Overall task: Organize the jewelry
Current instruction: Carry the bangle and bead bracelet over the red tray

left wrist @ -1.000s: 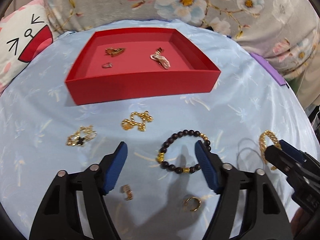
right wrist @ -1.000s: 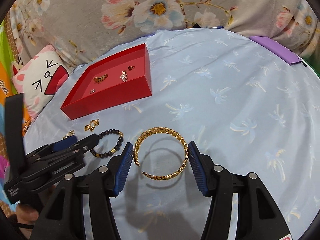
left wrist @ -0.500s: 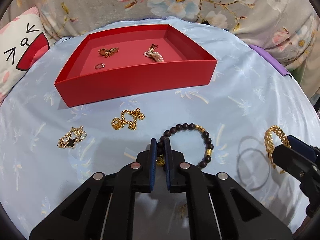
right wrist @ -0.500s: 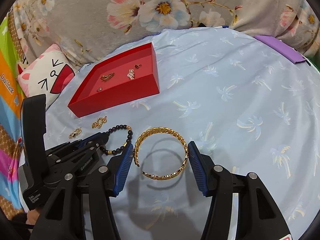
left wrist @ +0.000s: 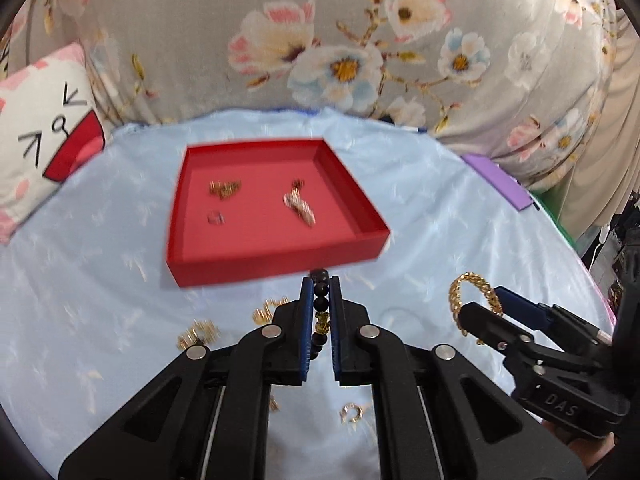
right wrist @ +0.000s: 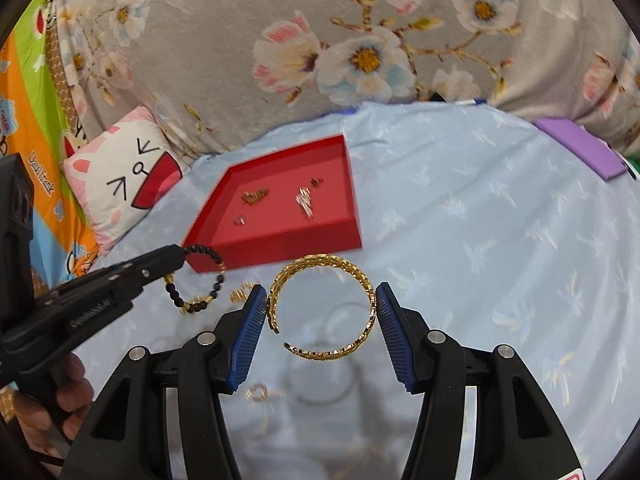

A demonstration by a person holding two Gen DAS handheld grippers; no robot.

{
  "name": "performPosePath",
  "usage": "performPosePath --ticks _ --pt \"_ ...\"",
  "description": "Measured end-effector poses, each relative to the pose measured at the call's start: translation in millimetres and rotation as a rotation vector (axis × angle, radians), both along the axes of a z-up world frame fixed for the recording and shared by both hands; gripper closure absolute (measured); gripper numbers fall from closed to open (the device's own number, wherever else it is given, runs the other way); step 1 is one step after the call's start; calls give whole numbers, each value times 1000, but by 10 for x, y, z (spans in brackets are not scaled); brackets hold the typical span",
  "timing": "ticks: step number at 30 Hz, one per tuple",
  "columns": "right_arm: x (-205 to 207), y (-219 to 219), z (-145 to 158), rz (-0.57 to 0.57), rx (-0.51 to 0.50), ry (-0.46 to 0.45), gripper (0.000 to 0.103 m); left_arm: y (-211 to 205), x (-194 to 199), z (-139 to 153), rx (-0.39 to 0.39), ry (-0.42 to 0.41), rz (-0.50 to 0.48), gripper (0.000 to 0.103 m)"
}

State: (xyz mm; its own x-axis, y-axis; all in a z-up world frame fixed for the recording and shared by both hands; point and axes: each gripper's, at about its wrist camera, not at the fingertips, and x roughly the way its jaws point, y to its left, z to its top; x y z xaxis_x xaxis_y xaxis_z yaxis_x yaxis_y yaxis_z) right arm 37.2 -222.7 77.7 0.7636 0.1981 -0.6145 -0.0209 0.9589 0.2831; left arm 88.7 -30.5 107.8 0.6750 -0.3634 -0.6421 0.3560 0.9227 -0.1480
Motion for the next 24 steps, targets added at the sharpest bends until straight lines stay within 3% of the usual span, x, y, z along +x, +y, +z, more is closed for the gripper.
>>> performPosePath --ticks 6,11,17,24 --pt "549 124 321 47 -16 -70 48 98 385 414 -5 -103 23 96" --pt "1169 236 333 81 -11 -64 48 83 902 497 -14 -120 36 96" --pt "1856 308 27 95 -2 2 48 38 1445 215 -9 -56 52 96" --pt "2331 326 -354 81 -17 81 48 20 1834 -248 19 32 84 96"
